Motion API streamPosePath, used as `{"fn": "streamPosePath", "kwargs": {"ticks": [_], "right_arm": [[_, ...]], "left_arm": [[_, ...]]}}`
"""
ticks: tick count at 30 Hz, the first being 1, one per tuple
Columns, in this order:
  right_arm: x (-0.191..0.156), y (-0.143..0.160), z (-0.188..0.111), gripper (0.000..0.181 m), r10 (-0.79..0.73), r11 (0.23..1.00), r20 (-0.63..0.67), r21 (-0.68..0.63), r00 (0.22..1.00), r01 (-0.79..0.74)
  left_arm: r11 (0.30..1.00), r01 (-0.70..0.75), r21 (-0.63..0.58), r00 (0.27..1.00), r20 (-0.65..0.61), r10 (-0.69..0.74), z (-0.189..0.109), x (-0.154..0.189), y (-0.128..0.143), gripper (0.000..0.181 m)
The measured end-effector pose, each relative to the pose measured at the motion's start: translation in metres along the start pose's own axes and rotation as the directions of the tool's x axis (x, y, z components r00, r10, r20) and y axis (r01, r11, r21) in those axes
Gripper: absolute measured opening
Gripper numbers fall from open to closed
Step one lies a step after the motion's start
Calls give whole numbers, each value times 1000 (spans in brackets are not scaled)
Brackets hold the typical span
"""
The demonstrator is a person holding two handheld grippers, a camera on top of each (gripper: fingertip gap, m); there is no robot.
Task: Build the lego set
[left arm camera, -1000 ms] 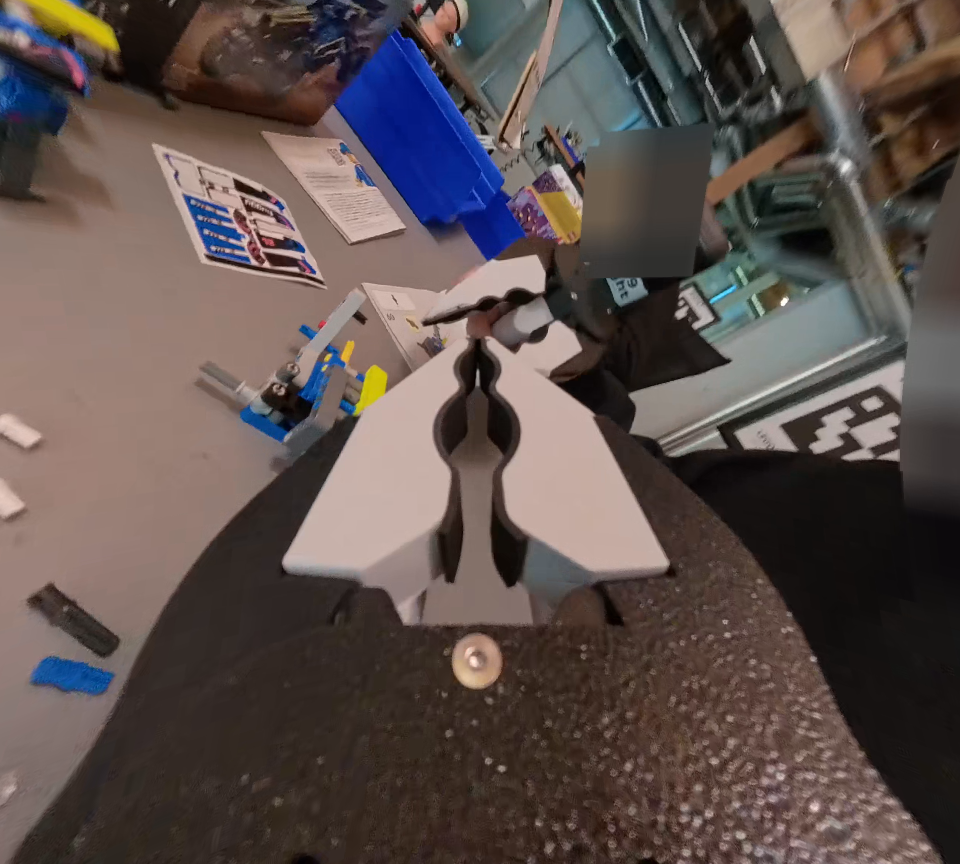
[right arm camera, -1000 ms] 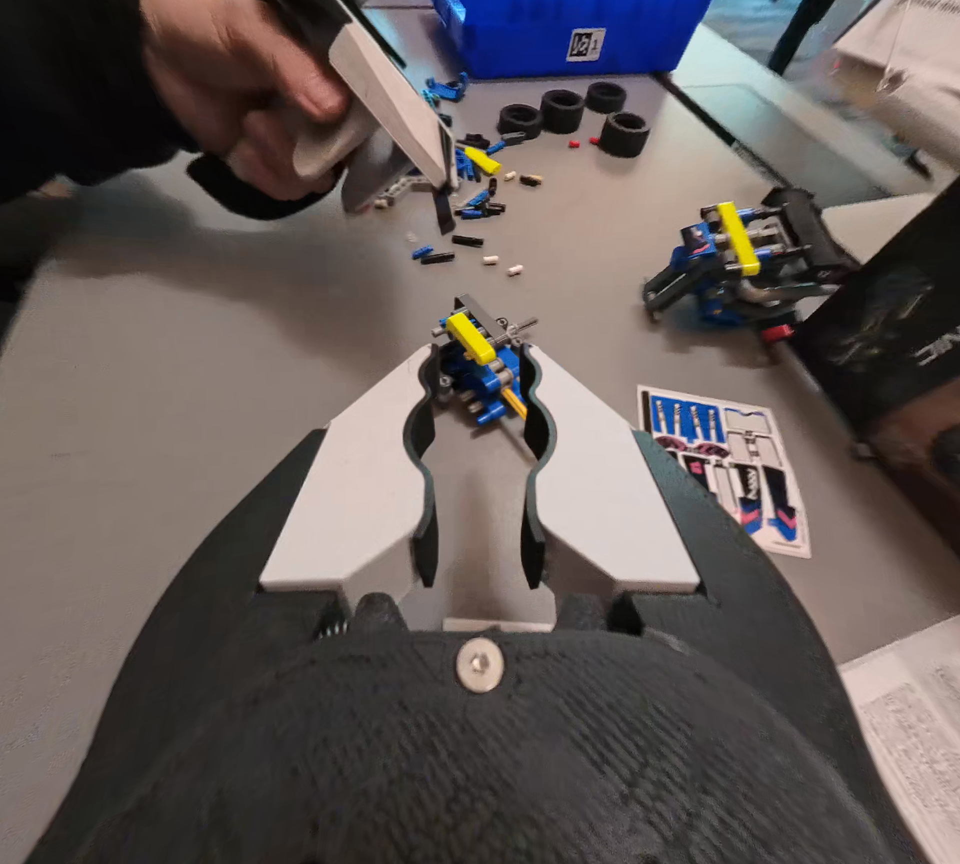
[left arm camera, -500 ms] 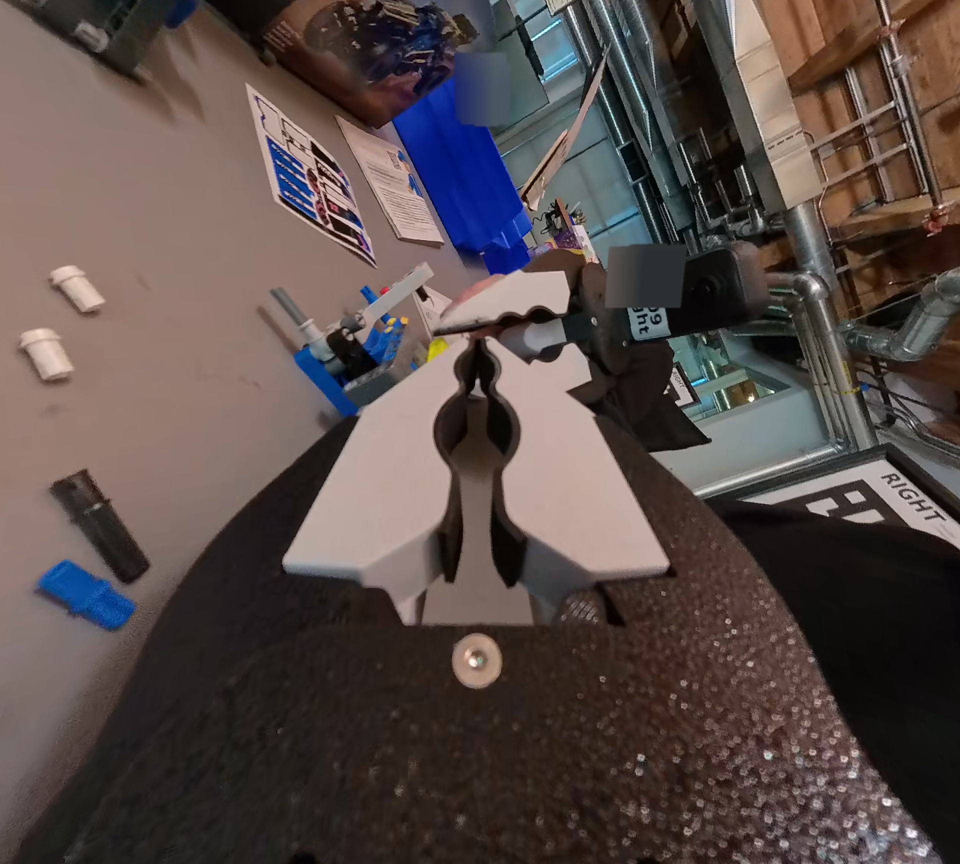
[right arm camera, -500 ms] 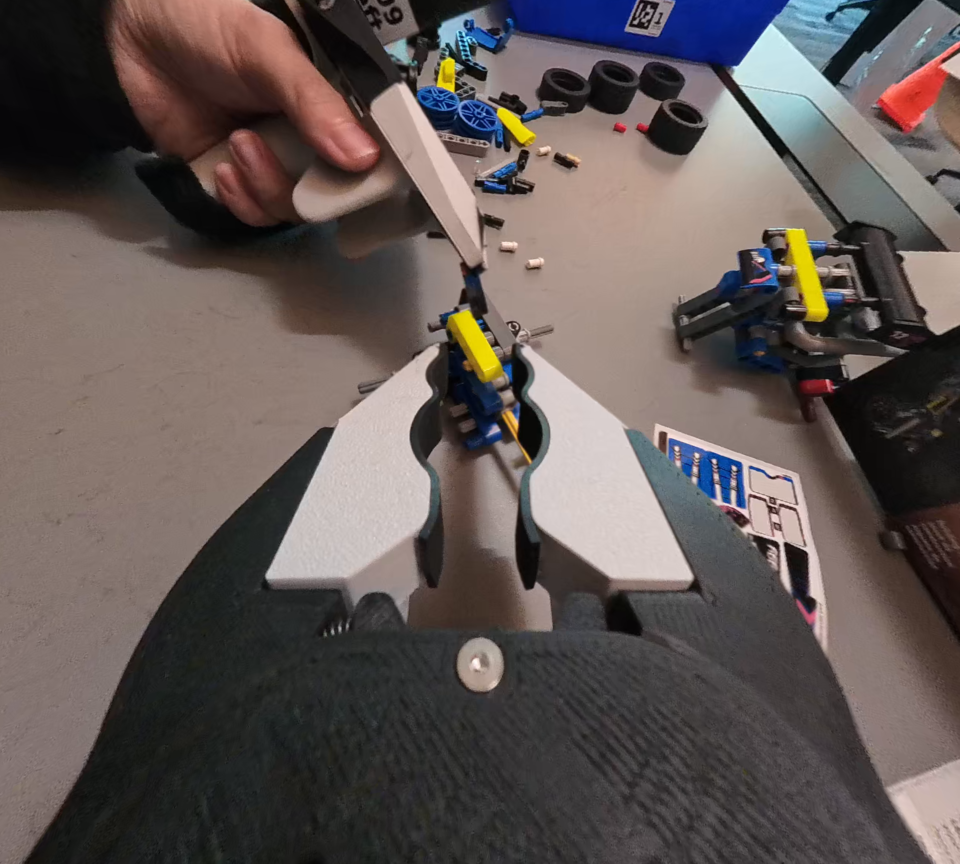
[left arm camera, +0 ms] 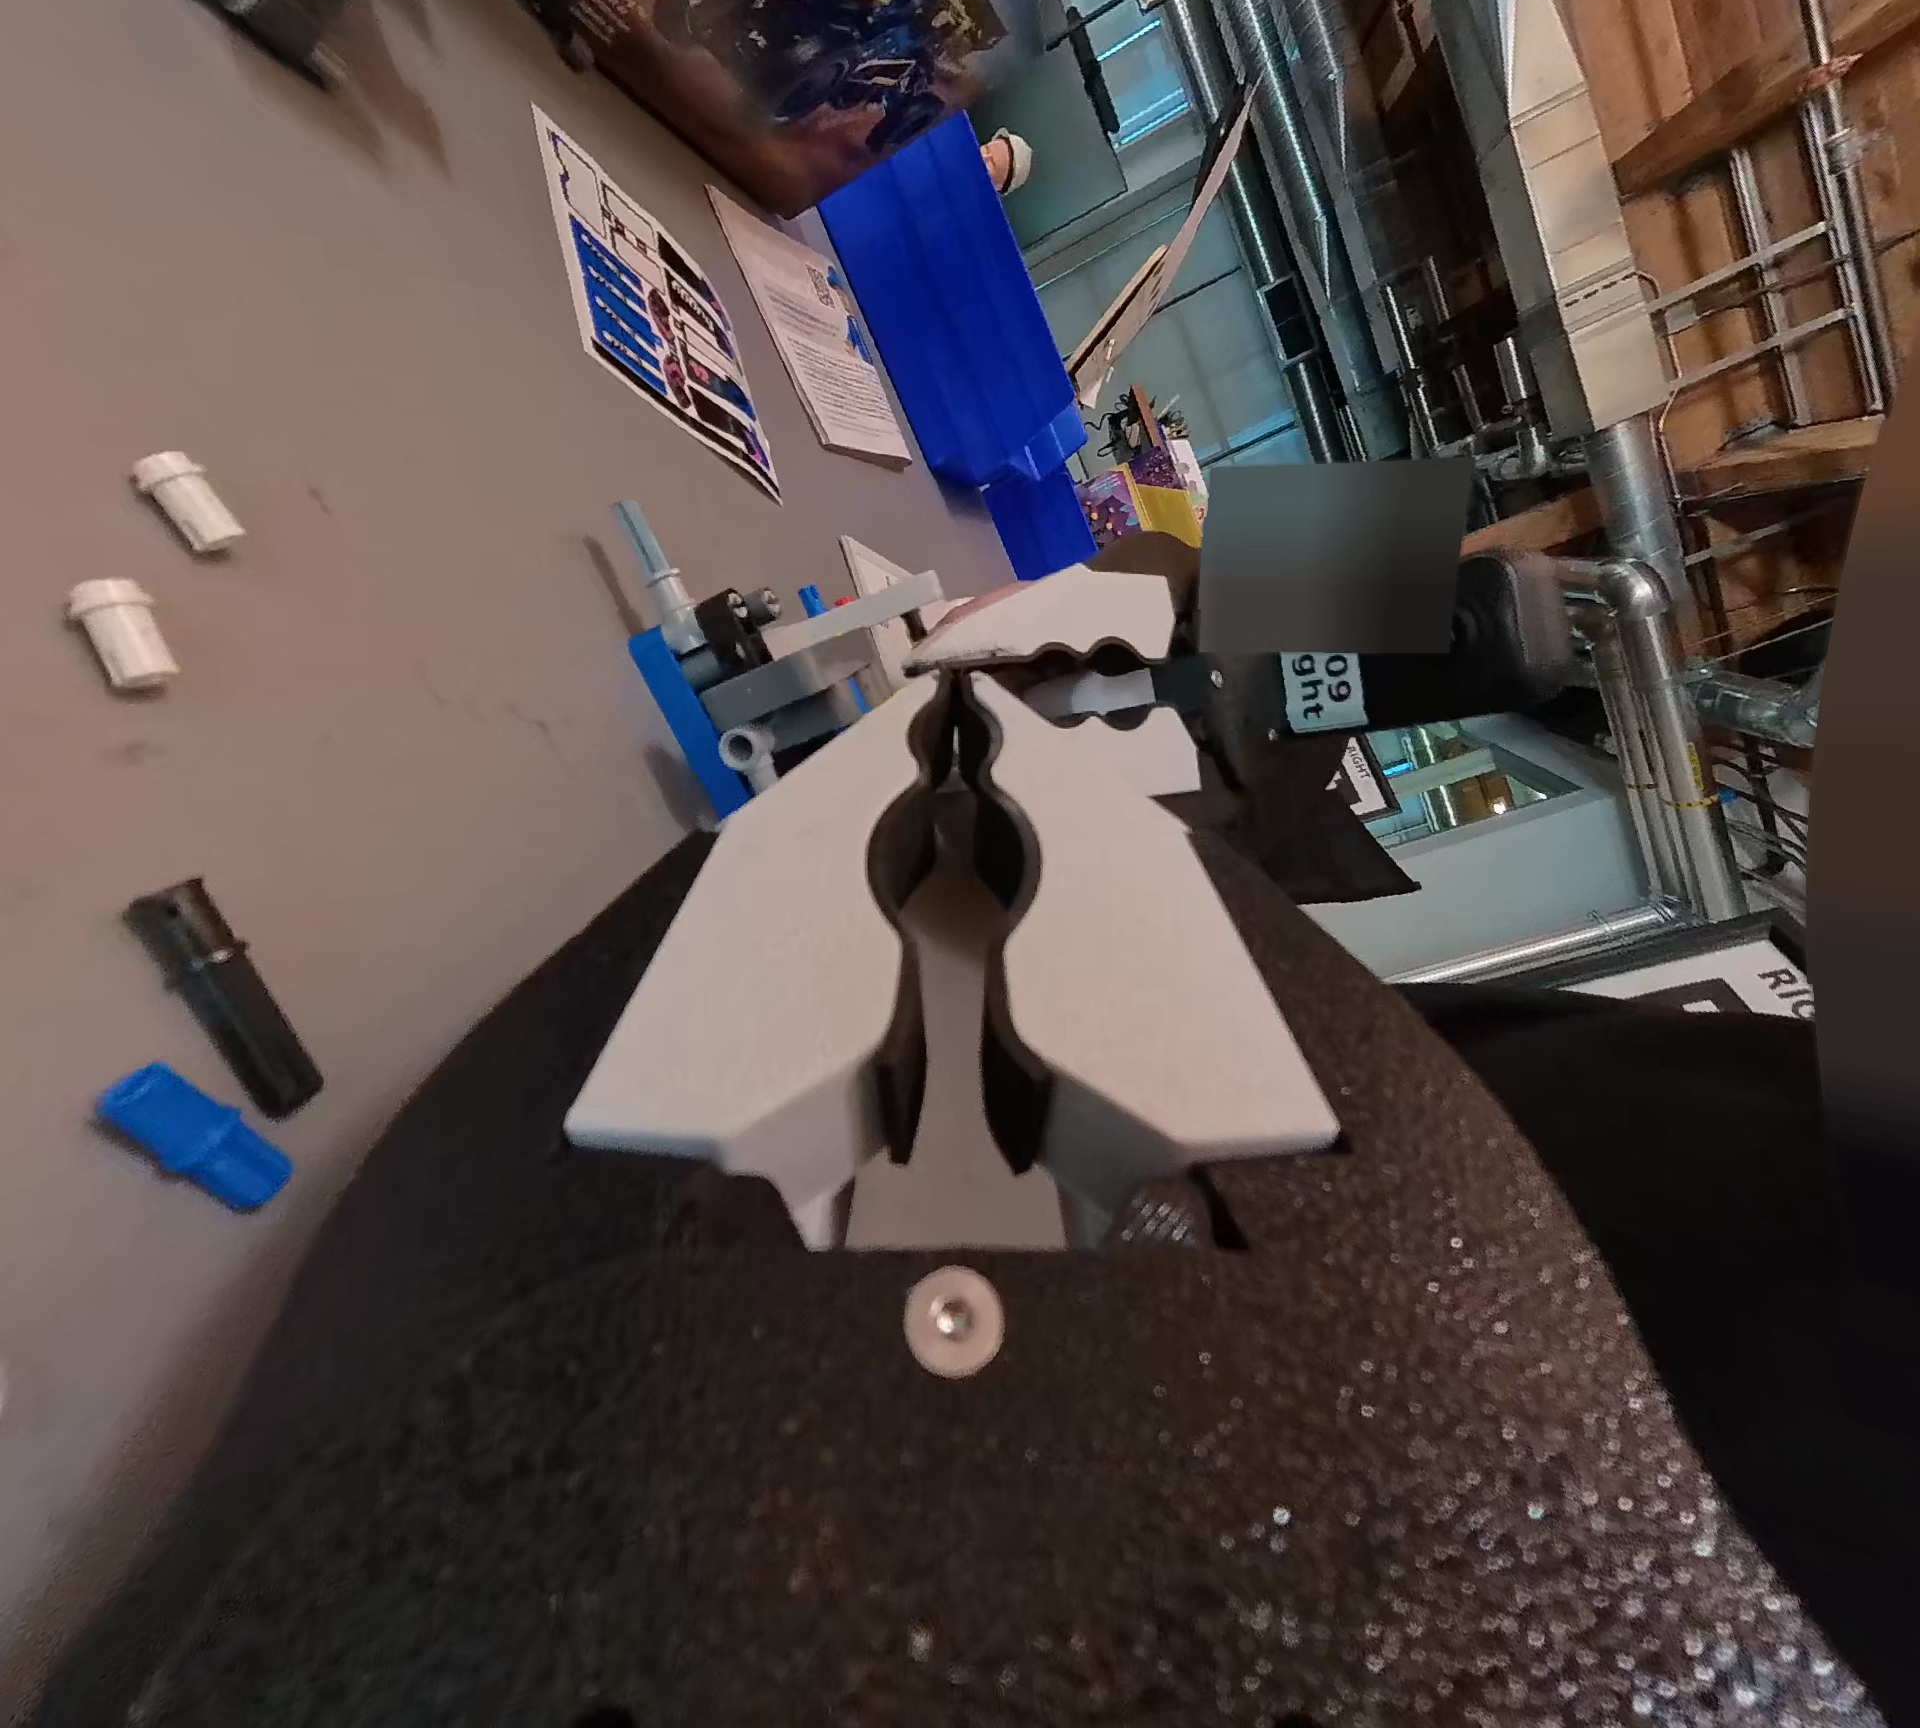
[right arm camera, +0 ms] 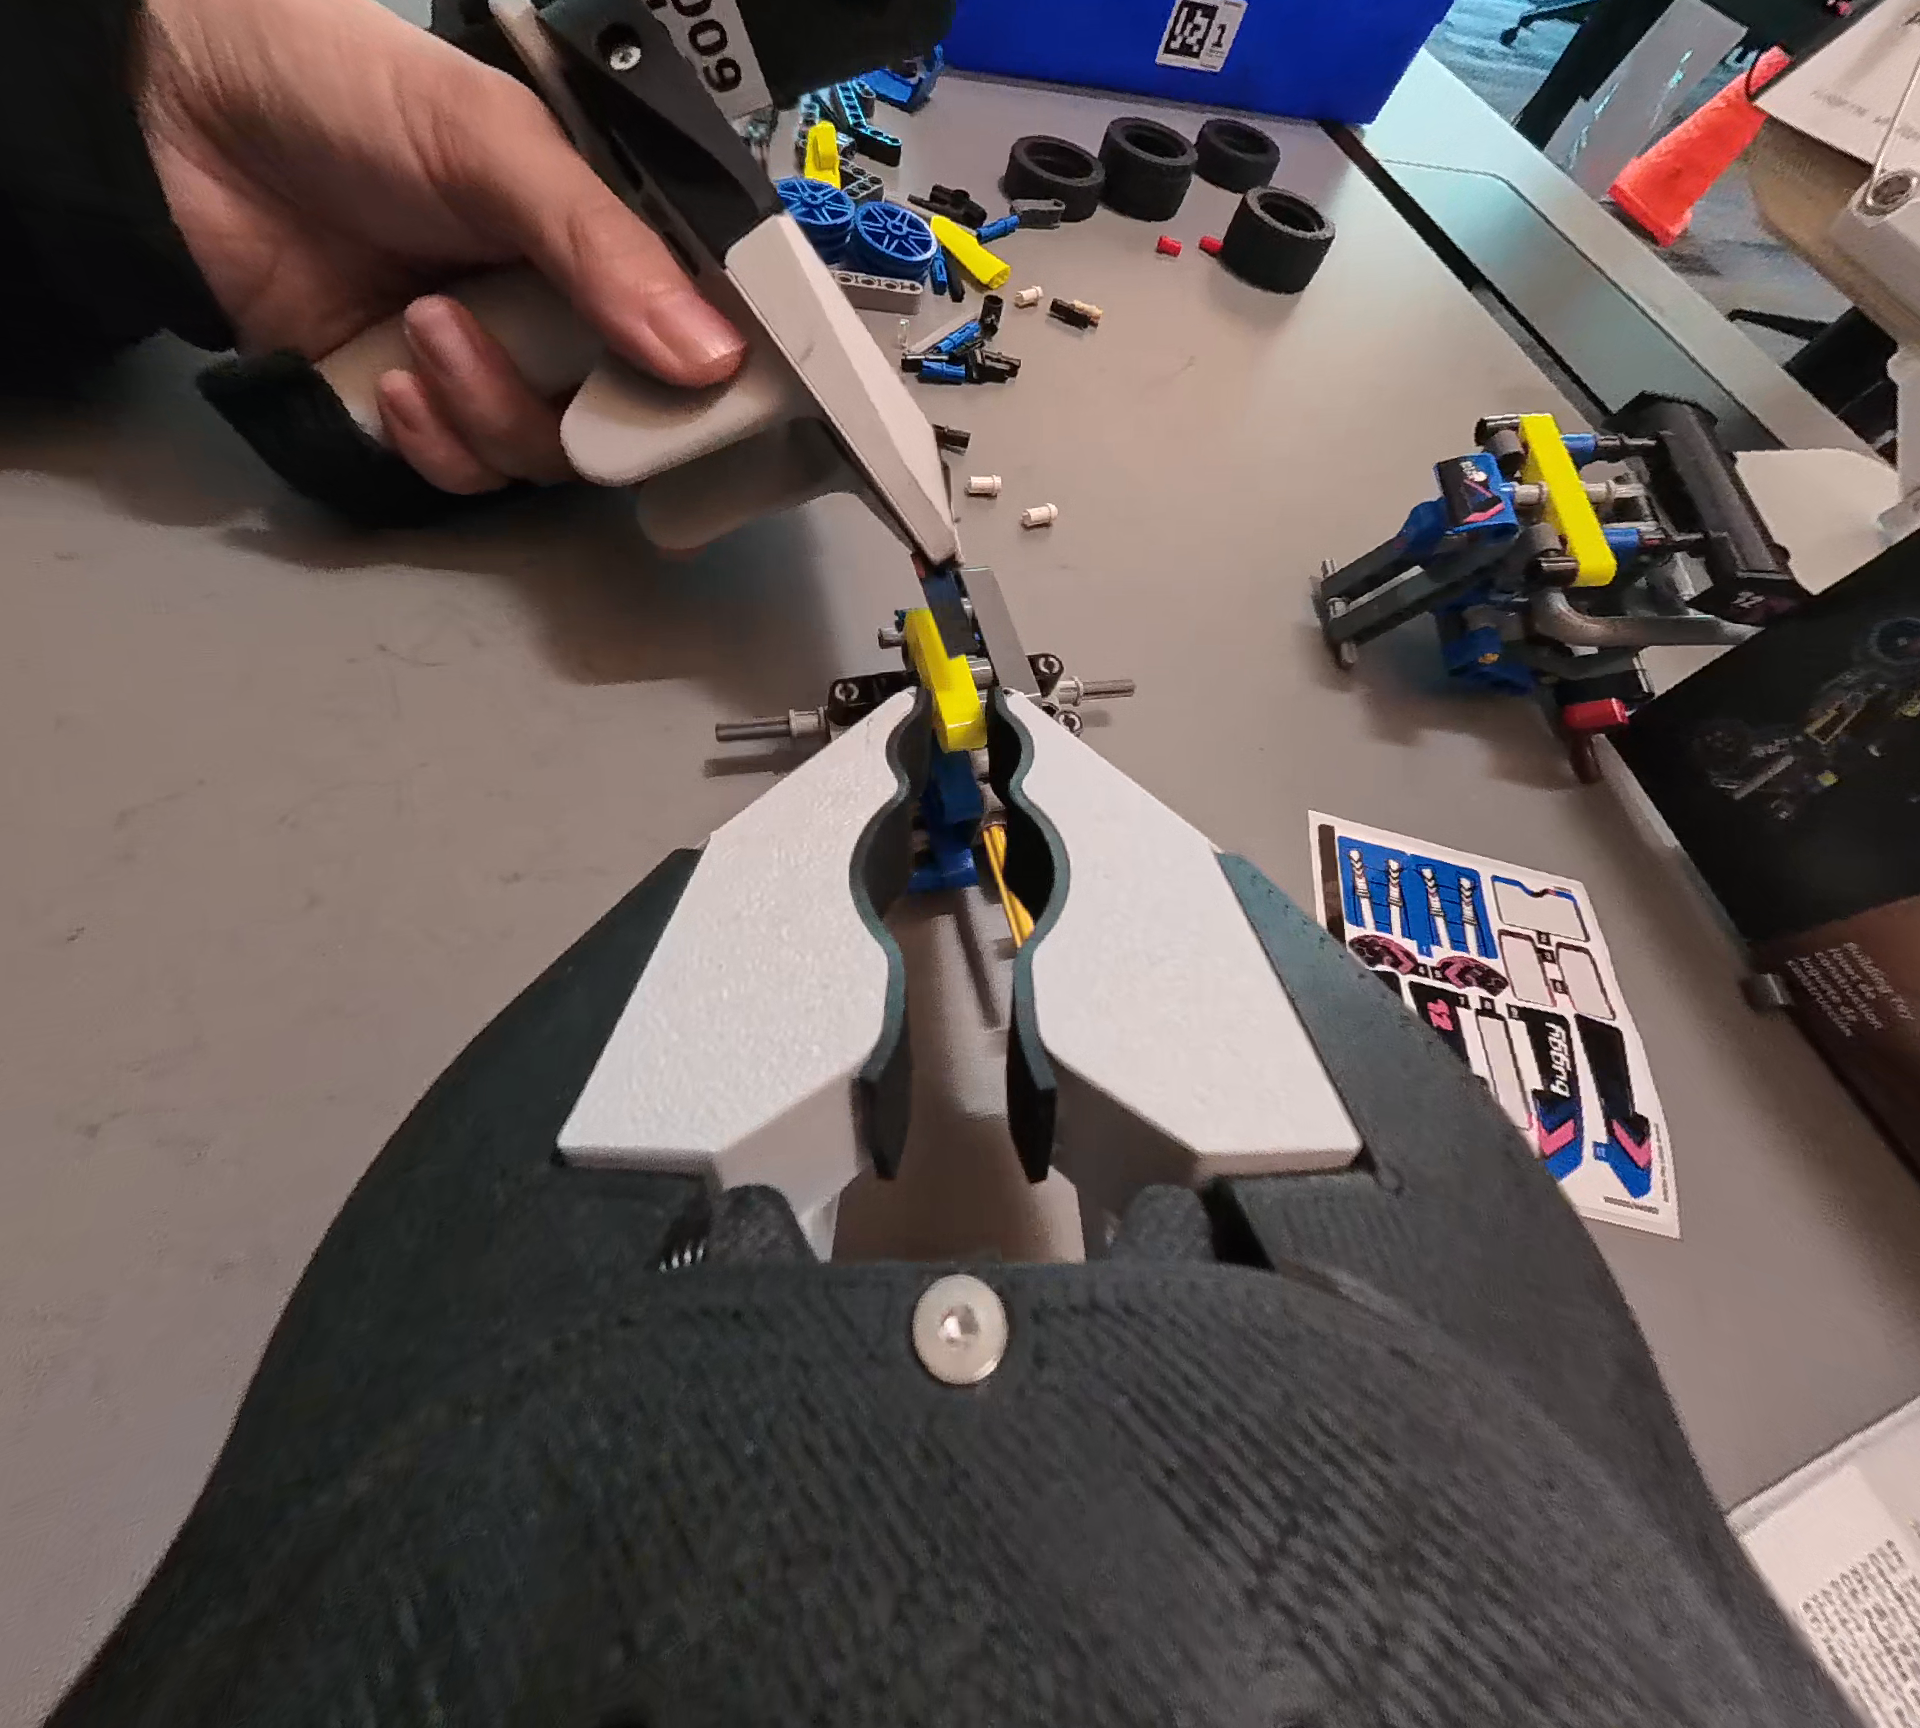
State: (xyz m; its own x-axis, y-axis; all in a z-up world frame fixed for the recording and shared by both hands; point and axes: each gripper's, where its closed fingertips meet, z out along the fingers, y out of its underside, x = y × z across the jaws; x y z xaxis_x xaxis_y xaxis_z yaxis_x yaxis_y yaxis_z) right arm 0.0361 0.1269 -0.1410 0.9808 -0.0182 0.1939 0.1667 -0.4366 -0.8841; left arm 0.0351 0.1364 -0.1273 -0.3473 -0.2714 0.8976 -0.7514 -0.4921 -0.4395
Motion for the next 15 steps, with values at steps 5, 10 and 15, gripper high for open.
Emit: {"fn": "streamPosePath", "kwargs": {"ticks": [5,10,15], "right_arm": [[-1,0,0,9,-16,1000,-11,-4,1000,16],[-2,0,0,20,-16,1000,-10,-5,1000,16],[5,-6,-6,20,29,998,-27,52,999,-28]], "left_arm": [[999,21,-45,999,31,-20,3,-3,2,0],[995,5,-100,998,63,1,3,2,-3,0],[986,60,-156,997,65,-51,5,5,-2,0]]}}
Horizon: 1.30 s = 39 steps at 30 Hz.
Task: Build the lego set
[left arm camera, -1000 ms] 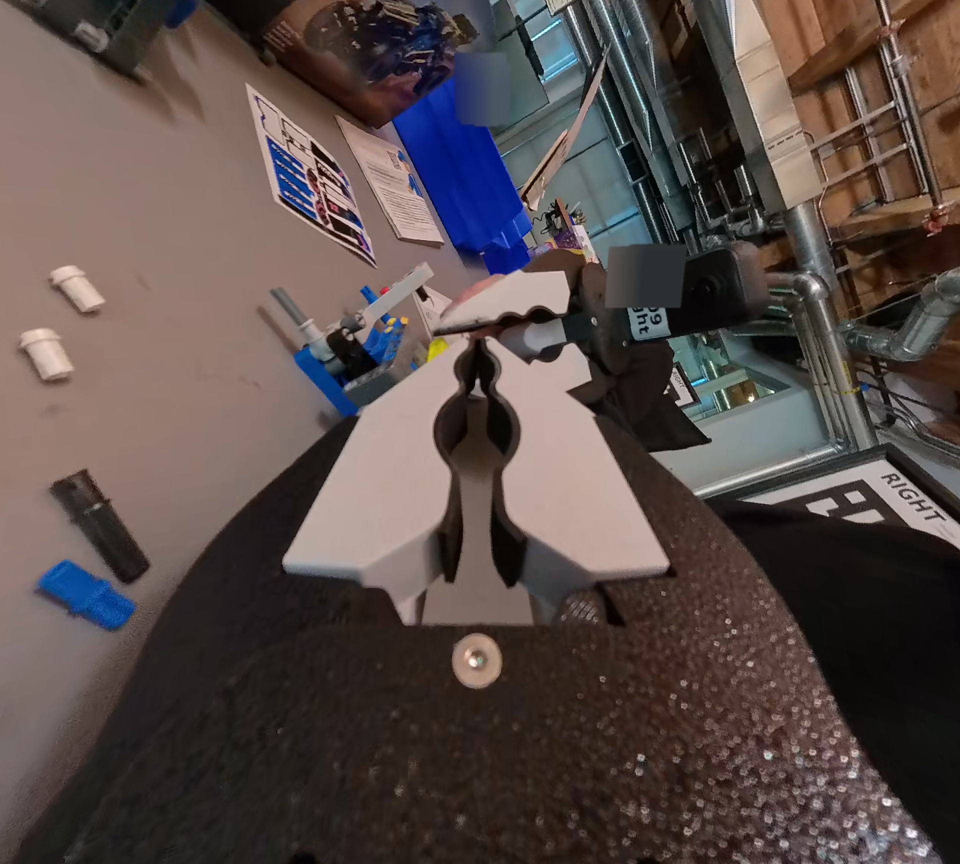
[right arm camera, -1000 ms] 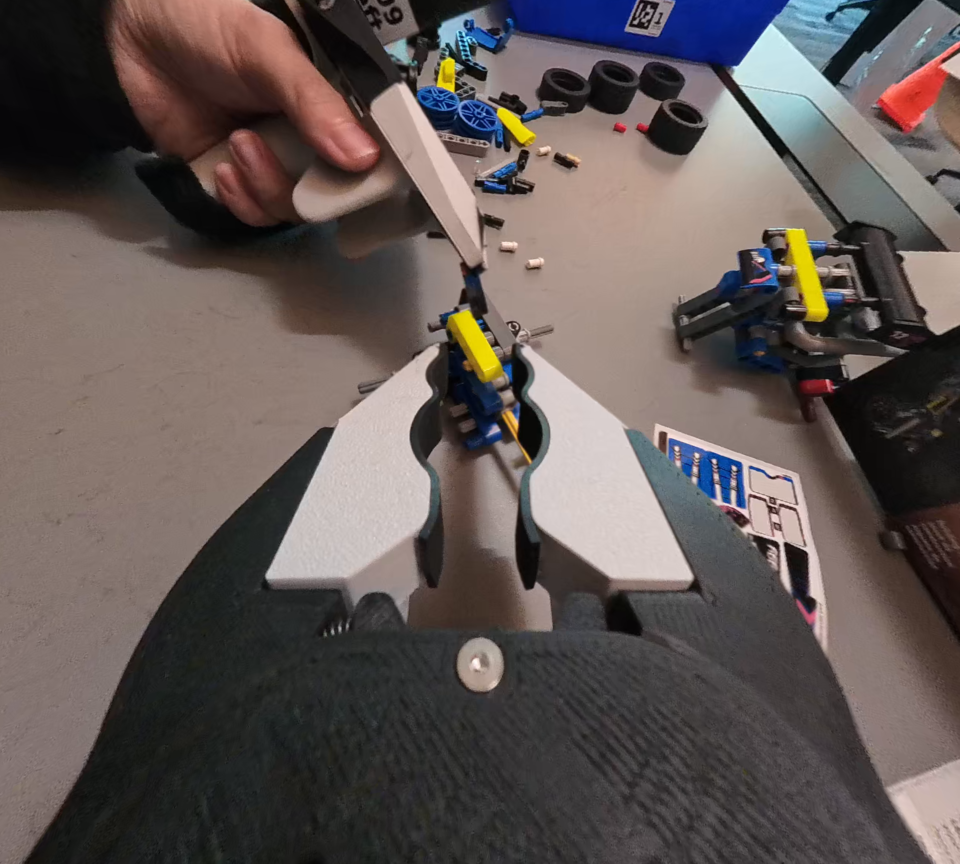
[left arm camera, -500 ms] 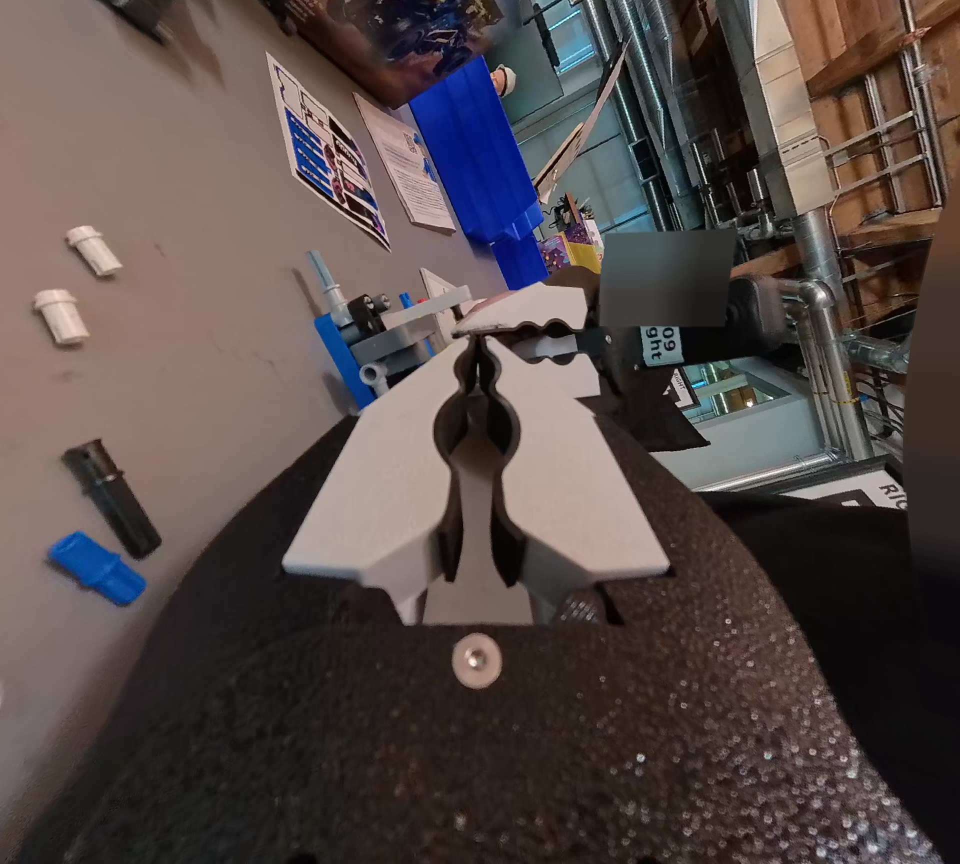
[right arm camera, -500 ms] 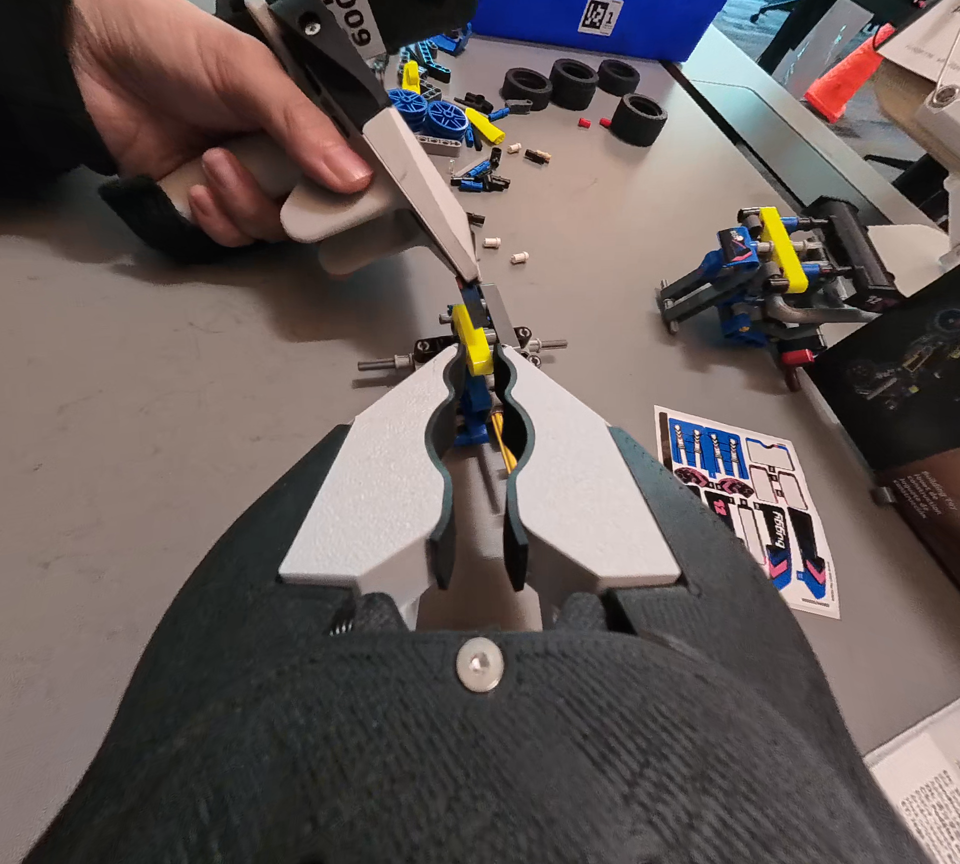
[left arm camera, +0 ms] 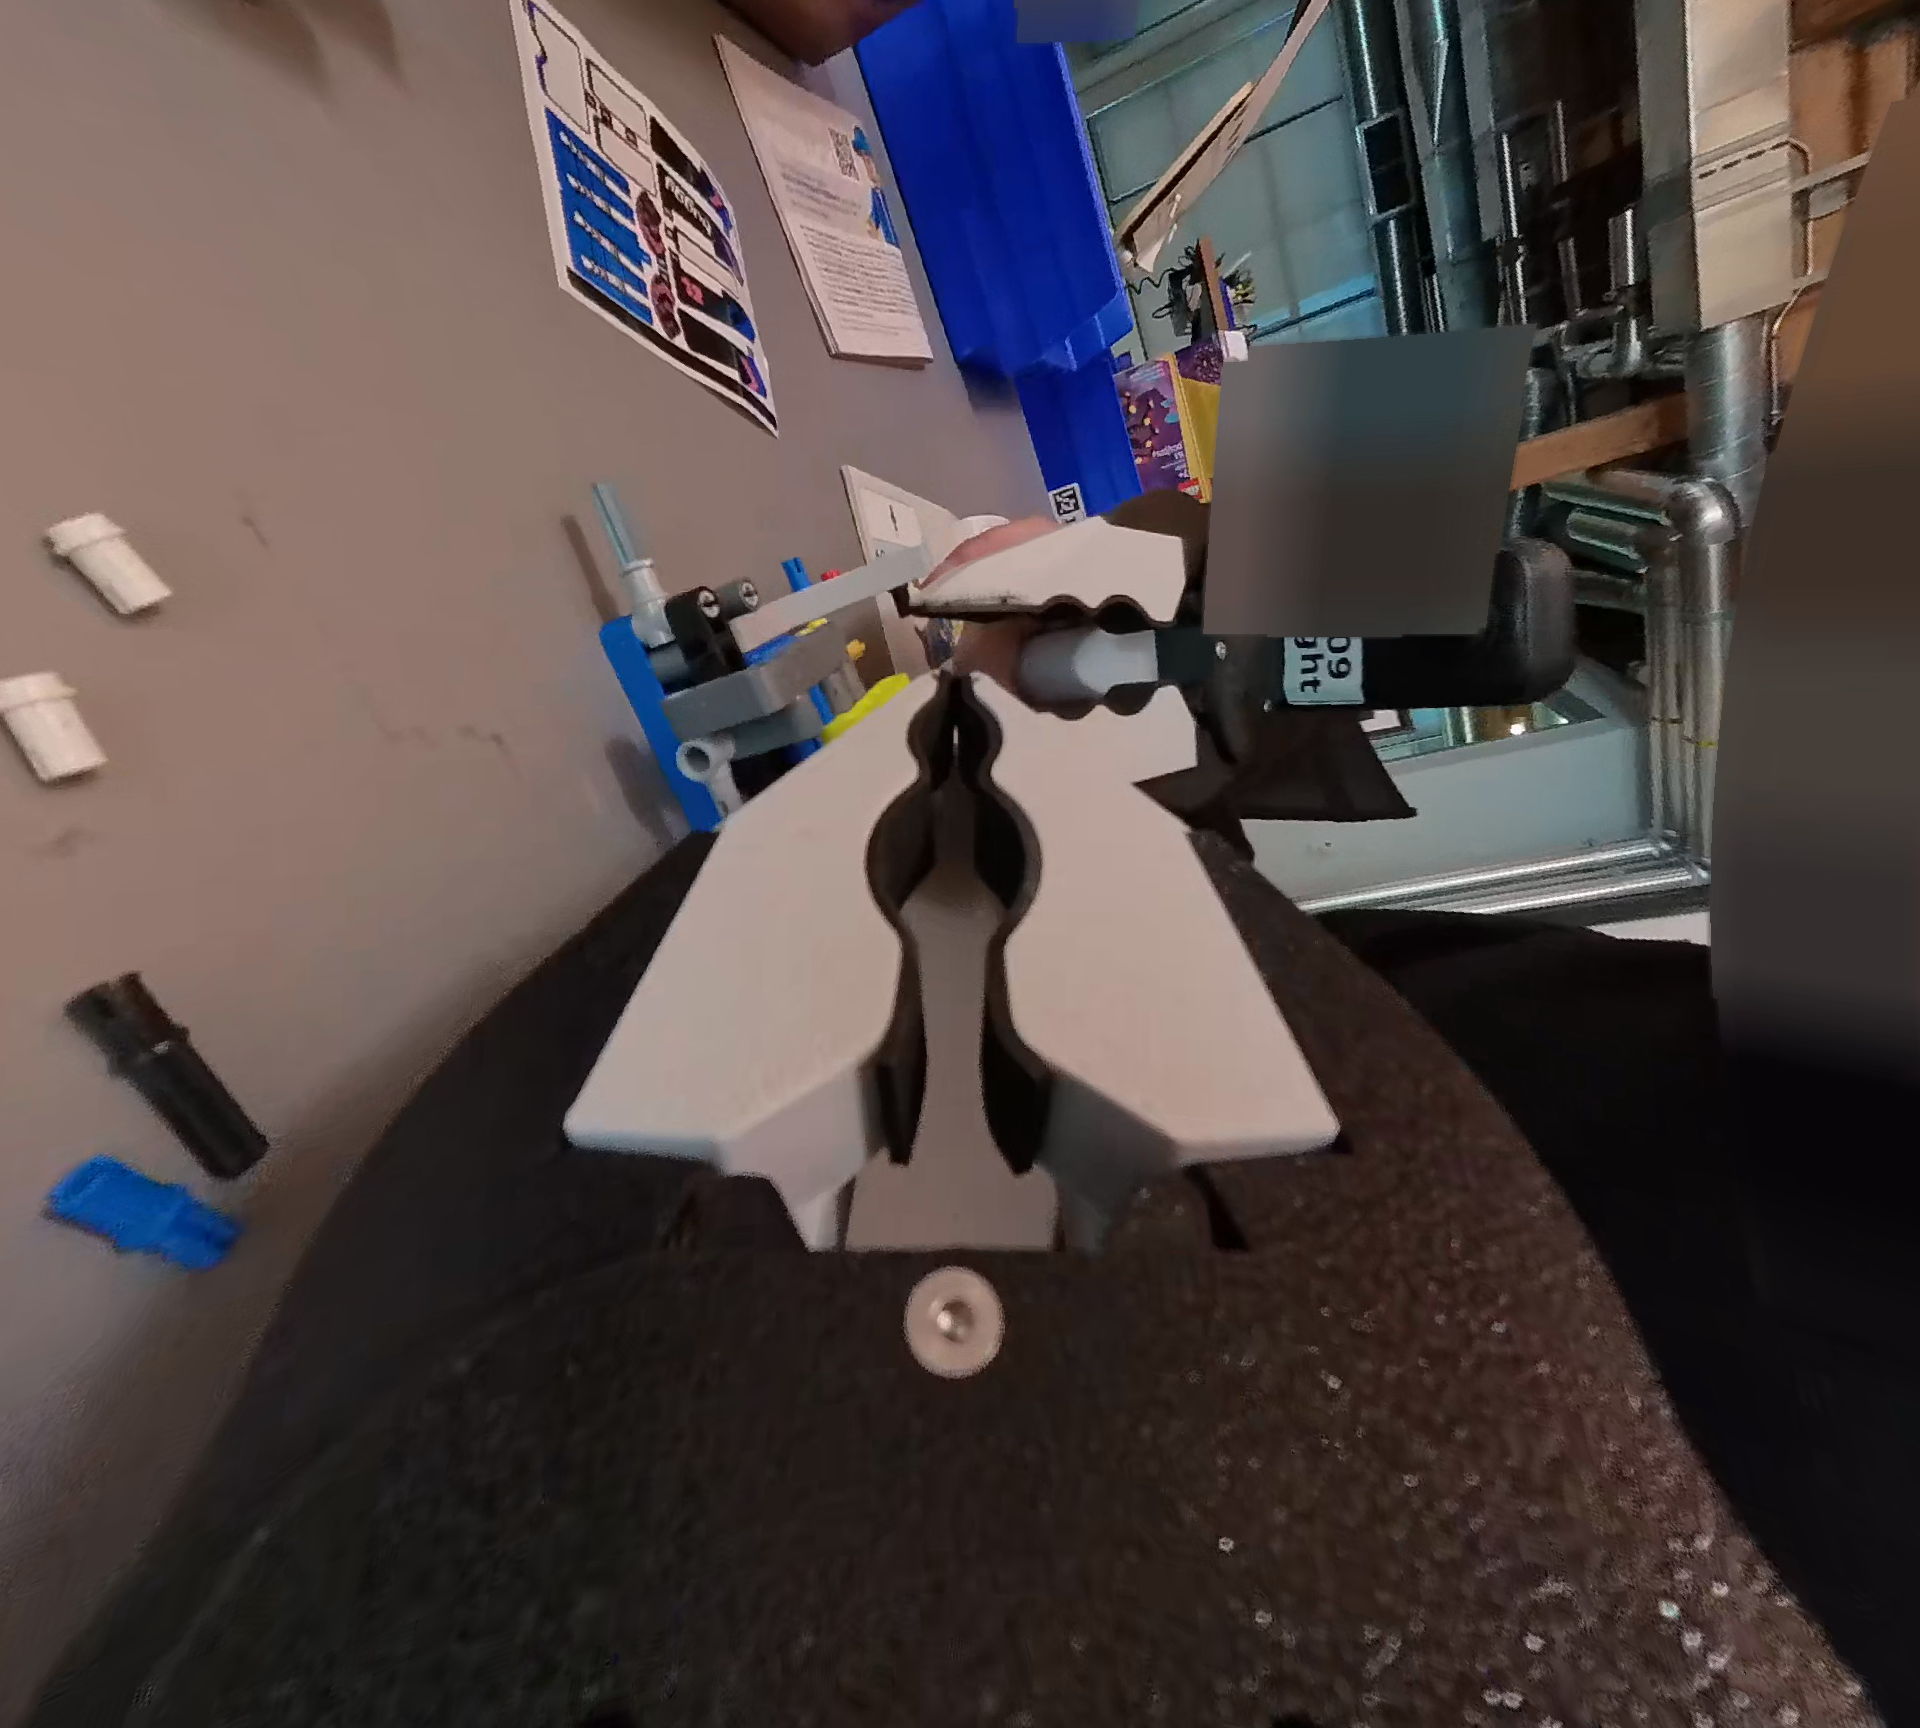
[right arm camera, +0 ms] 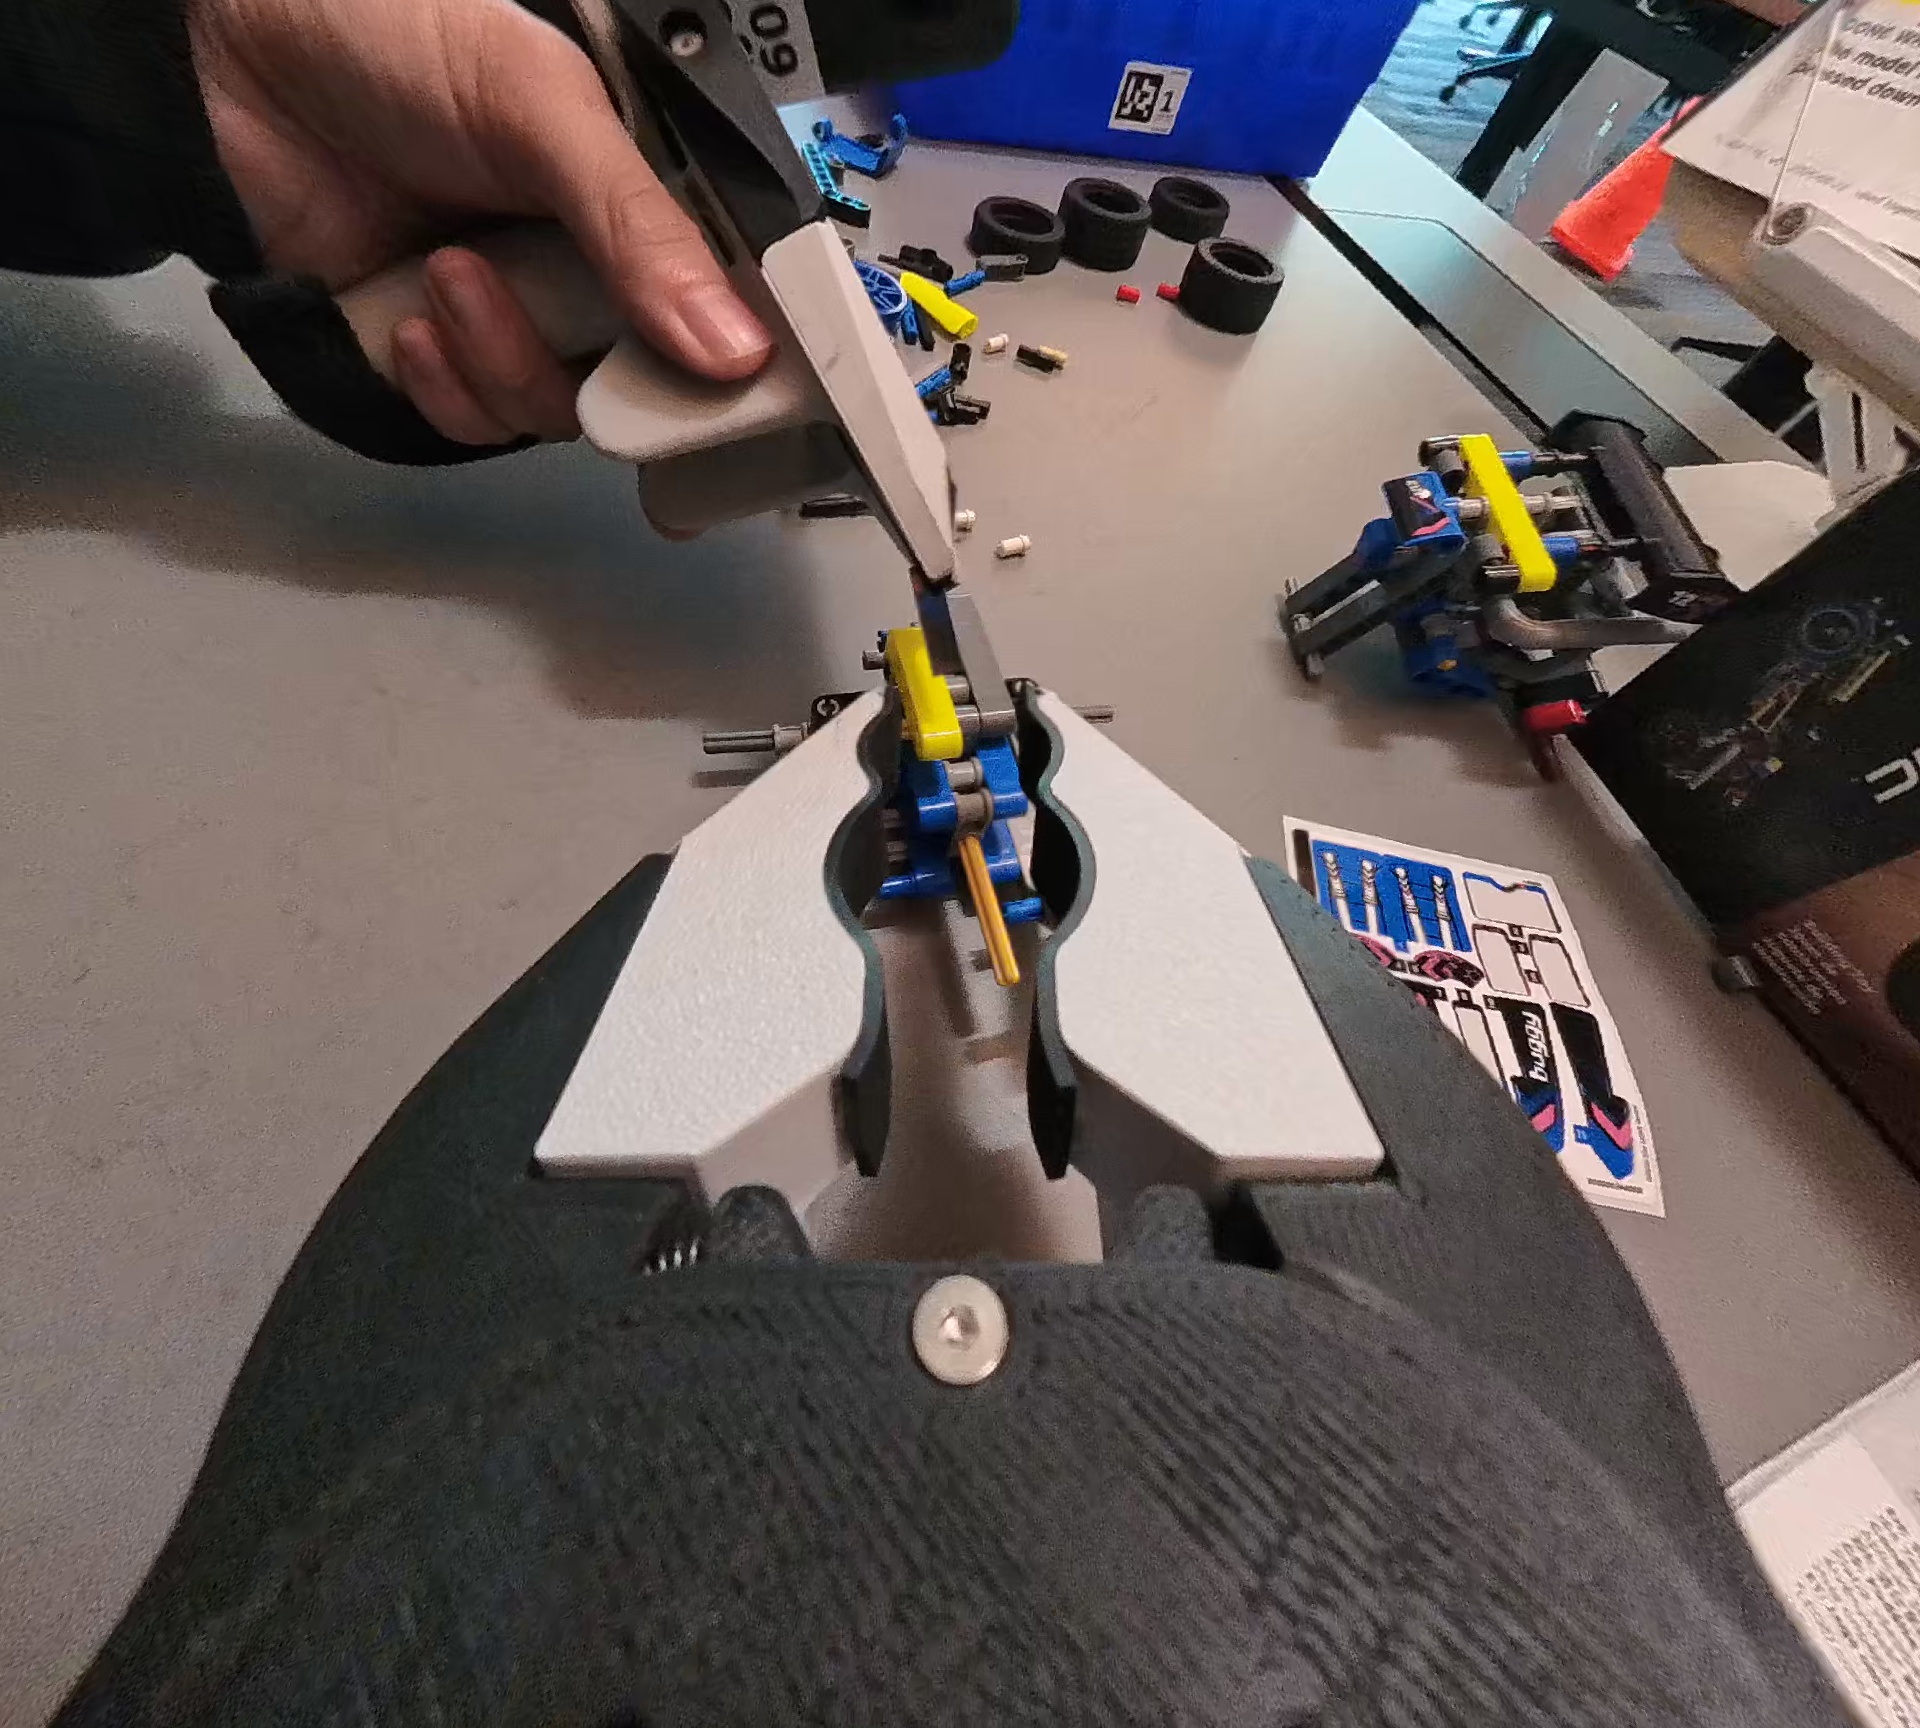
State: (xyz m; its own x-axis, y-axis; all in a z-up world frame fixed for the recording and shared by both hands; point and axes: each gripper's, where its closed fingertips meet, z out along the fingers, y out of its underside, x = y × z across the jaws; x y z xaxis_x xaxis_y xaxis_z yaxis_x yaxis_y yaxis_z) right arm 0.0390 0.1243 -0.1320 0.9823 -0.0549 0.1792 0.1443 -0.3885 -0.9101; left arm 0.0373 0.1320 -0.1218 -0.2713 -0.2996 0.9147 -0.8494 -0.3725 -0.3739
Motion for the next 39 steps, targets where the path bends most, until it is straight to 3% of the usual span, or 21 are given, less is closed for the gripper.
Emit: {"fn": "streamPosePath", "kwargs": {"ticks": [12,22,39], "right_arm": [[-2,3,3,14,3,1000,22,-25,1000,-3],[-1,9,8,15,33,997,36,-71,999,-31],[-4,9,8,10,100,993,105,-78,989,-92]], "left_arm": [[994,109,13,994,-18,-108,7,-6,4,0],[979,181,96,983,3,-183,3,-6,5,0],[972,225,72,971,67,-230,6,-8,4,0]]}}
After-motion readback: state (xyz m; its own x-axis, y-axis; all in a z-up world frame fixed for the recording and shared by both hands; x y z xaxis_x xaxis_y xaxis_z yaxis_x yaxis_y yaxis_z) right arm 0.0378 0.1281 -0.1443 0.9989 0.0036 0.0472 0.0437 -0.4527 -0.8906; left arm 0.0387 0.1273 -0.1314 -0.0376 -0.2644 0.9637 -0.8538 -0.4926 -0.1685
